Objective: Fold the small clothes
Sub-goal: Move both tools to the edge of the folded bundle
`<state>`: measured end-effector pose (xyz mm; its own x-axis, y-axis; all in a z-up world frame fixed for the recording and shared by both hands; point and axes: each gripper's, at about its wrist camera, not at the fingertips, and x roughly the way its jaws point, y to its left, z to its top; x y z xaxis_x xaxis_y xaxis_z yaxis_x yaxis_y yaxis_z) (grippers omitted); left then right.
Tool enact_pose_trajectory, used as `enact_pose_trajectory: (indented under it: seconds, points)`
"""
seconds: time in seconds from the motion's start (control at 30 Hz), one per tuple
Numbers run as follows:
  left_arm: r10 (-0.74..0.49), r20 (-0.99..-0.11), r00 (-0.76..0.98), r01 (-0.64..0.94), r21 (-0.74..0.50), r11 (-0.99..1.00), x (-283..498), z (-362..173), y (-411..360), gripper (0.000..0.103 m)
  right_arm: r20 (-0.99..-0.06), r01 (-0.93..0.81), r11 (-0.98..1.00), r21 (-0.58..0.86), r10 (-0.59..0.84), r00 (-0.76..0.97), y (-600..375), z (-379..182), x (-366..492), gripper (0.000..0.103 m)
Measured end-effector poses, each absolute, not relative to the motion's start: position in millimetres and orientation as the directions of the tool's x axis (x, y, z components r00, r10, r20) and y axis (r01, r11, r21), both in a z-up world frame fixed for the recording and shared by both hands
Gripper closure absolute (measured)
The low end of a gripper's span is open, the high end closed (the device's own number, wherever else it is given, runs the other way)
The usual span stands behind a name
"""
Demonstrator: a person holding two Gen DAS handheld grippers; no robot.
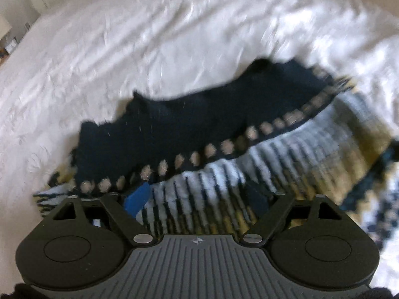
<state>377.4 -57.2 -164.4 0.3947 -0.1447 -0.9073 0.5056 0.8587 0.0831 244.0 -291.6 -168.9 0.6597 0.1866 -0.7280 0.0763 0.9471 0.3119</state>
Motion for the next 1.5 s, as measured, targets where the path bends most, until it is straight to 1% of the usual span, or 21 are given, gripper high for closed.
enact_pose_trajectory:
  seconds: [0.07,0.13,0.23,0.43,0.53,0.67,0.73,0.87,1.0,1.13,1.17,1.2,1.23,1.3,1.43,1.47,1.5]
  points:
    - [-0.143,-0.919,0.367,0.494,0.062,0.867,388,-174,-57,0.004,-0.731,0.099,0.941,0.322,0.181,0.658,-297,-170,236,0.022]
    - [-0.136,-0.924,0.358,0.497,0.066,0.865,394,-175,-57,0.001,-0.735,0.116,0.937,0.329,0.177,0.654,-303,-171,230,0.022]
    - [-0.133,-0.925,0.356,0.508,0.072,0.859,393,-174,-58,0.000,-0.763,0.128,0.941,0.313,0.169,0.624,-309,-180,228,0.022]
    - [-0.144,-0.925,0.351,0.503,0.057,0.862,392,-171,-59,0.001,-0.854,0.198,0.939,0.281,0.151,0.497,-329,-232,235,0.021]
    - [-0.161,-0.922,0.353,0.484,0.033,0.875,390,-162,-56,0.002,-0.826,0.209,0.917,0.340,0.186,0.532,-338,-223,228,0.021]
    - [-0.193,-0.910,0.366,0.436,-0.015,0.900,379,-146,-48,0.002,-0.731,0.166,0.861,0.480,0.289,0.618,-352,-208,222,0.020]
    - [-0.204,-0.906,0.372,0.426,-0.028,0.904,373,-142,-48,0.002,-0.702,0.135,0.840,0.526,0.339,0.626,-356,-207,229,0.020]
    - [-0.203,-0.906,0.370,0.404,-0.040,0.914,377,-143,-57,0.002,-0.671,0.113,0.779,0.617,0.445,0.593,-361,-225,254,0.020]
    - [-0.175,-0.914,0.366,0.385,-0.023,0.923,392,-150,-66,0.002,-0.622,0.097,0.696,0.711,0.558,0.549,-364,-249,278,0.020]
    - [-0.148,-0.930,0.335,0.339,-0.027,0.940,411,-165,-69,0.001,-0.565,0.089,0.624,0.777,0.627,0.537,-364,-261,291,0.016]
    - [-0.145,-0.933,0.330,0.335,-0.028,0.942,413,-167,-70,0.000,-0.552,0.084,0.610,0.788,0.639,0.536,-364,-263,294,0.014]
    - [-0.139,-0.935,0.326,0.336,-0.023,0.941,415,-170,-71,0.000,-0.539,0.078,0.597,0.798,0.650,0.536,-364,-264,294,0.009]
    - [-0.132,-0.936,0.326,0.344,-0.013,0.939,416,-173,-74,0.000,-0.526,0.069,0.587,0.807,0.660,0.536,-363,-265,295,0.006]
    - [-0.124,-0.936,0.328,0.356,0.001,0.935,417,-177,-77,0.000,-0.521,0.053,0.589,0.806,0.665,0.535,-360,-265,294,0.005]
    - [-0.128,-0.938,0.323,0.363,-0.002,0.932,420,-176,-79,0.000,-0.525,0.034,0.602,0.798,0.665,0.530,-356,-262,292,0.006]
    - [-0.131,-0.937,0.325,0.365,-0.004,0.931,420,-174,-78,0.001,-0.526,0.036,0.601,0.798,0.668,0.526,-356,-262,292,0.009]
    - [-0.136,-0.934,0.331,0.364,-0.006,0.931,418,-169,-77,0.001,-0.534,0.042,0.604,0.796,0.667,0.520,-356,-261,292,0.020]
